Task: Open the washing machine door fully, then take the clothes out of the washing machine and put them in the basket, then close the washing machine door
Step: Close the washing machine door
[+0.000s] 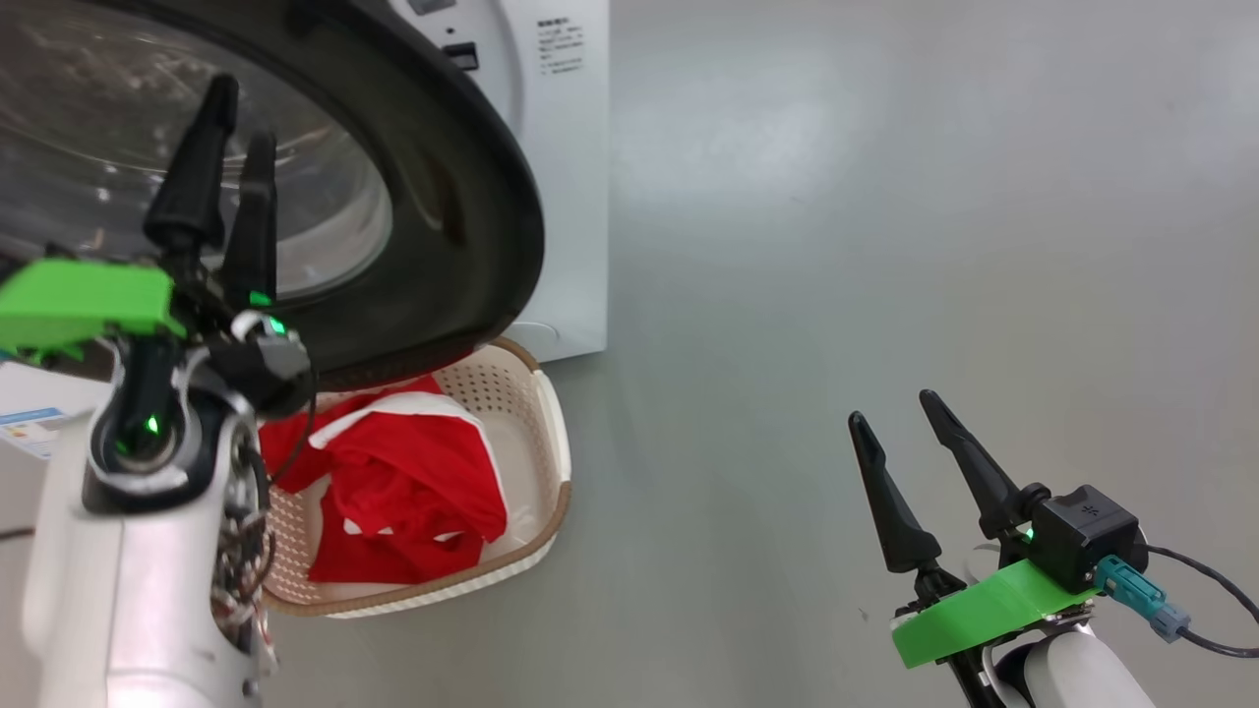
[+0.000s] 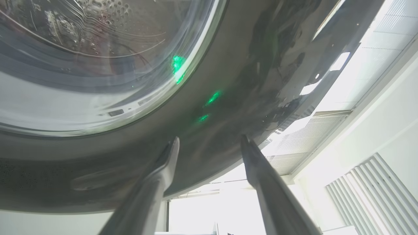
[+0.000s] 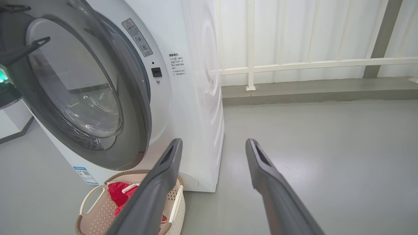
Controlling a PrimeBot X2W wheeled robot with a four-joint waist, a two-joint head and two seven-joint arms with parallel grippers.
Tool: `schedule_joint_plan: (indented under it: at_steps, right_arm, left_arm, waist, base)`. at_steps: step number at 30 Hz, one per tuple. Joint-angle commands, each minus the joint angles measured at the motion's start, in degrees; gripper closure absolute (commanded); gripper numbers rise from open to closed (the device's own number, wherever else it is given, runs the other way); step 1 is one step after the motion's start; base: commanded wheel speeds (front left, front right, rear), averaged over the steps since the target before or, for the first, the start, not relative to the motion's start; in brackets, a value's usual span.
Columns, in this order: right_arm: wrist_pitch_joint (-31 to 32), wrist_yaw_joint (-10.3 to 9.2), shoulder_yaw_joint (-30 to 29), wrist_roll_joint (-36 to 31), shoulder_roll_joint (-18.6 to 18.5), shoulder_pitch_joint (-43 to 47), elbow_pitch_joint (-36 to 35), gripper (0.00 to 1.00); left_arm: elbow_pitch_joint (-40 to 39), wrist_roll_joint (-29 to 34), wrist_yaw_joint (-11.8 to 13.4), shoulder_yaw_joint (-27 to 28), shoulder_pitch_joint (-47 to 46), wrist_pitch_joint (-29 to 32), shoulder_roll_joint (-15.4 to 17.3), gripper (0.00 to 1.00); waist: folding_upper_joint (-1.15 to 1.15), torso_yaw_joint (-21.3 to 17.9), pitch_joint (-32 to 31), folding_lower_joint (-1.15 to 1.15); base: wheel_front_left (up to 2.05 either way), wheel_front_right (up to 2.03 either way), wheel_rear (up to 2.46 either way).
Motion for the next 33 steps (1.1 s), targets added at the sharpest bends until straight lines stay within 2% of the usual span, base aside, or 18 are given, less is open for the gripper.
schedule_joint_plan:
  at_steps: [1, 10, 12, 14, 18, 22, 28, 33]
  right_arm:
    - [-0.4, 0.02, 1.0, -0.3, -0.1, -1.2, -1.2, 0.00]
    - [-0.4, 0.02, 0.6, -0.7, -0.1, 0.4, -0.6, 0.00]
    - [-0.4, 0.02, 0.5, -0.9, -0.1, 0.7, -0.4, 0.00]
    - [-0.4, 0.02, 0.3, -1.1, -0.1, 0.9, -0.3, 0.00]
    - [-0.4, 0.02, -0.7, -1.5, -0.1, 1.2, -0.6, 0.00]
    - [-0.4, 0.02, -0.8, -1.8, -0.3, 2.0, -0.5, 0.00]
    - [-0.4, 0.02, -1.5, -2.1, -0.3, 4.0, -0.3, 0.00]
    - [-0.4, 0.02, -2.1, -2.6, -0.2, 4.8, -1.4, 0.00]
  left_arm:
    - [-2.7, 0.9, -0.2, 1.0, 1.2, 0.3, 2.3, 0.00]
    - [-12.4, 3.1, -1.3, 0.1, 13.6, 0.5, 2.7, 0.00]
    - [-14.5, 5.5, -1.6, -0.6, 16.1, -0.3, 3.5, 0.00]
    - [-16.1, 12.1, -2.8, -2.4, 18.4, -2.7, 6.0, 0.00]
    - [-17.4, 20.5, -4.0, -4.7, 21.8, -7.1, 7.7, 0.00]
    - [-17.7, 32.0, -4.5, -8.5, 24.9, -11.7, 10.9, 0.00]
    - [-19.0, 44.7, -2.7, -12.3, 30.4, -18.2, 13.5, 0.00]
    - [-19.4, 53.7, -0.6, -13.8, 34.4, -21.2, 16.2, 0.00]
  waist:
    - [0.00, 1.4, -1.2, 0.00]
    - [0.00, 5.1, -4.6, 0.00]
    - [0.00, 5.9, -5.3, 0.00]
    - [0.00, 6.6, -5.9, 0.00]
    - [0.00, 7.7, -7.0, 0.00]
    - [0.00, 8.2, -8.7, 0.00]
    - [0.00, 8.2, -11.9, 0.00]
    - [0.00, 7.8, -13.3, 0.00]
  base:
    - [0.00, 0.00, 0.00]
    - [0.00, 0.00, 0.00]
    - [0.00, 0.00, 0.00]
    - [0.00, 0.00, 0.00]
    - [0.00, 0.00, 0.00]
    - [0.00, 0.00, 0.00]
    - [0.00, 0.00, 0.00]
    - [0.00, 0.00, 0.00]
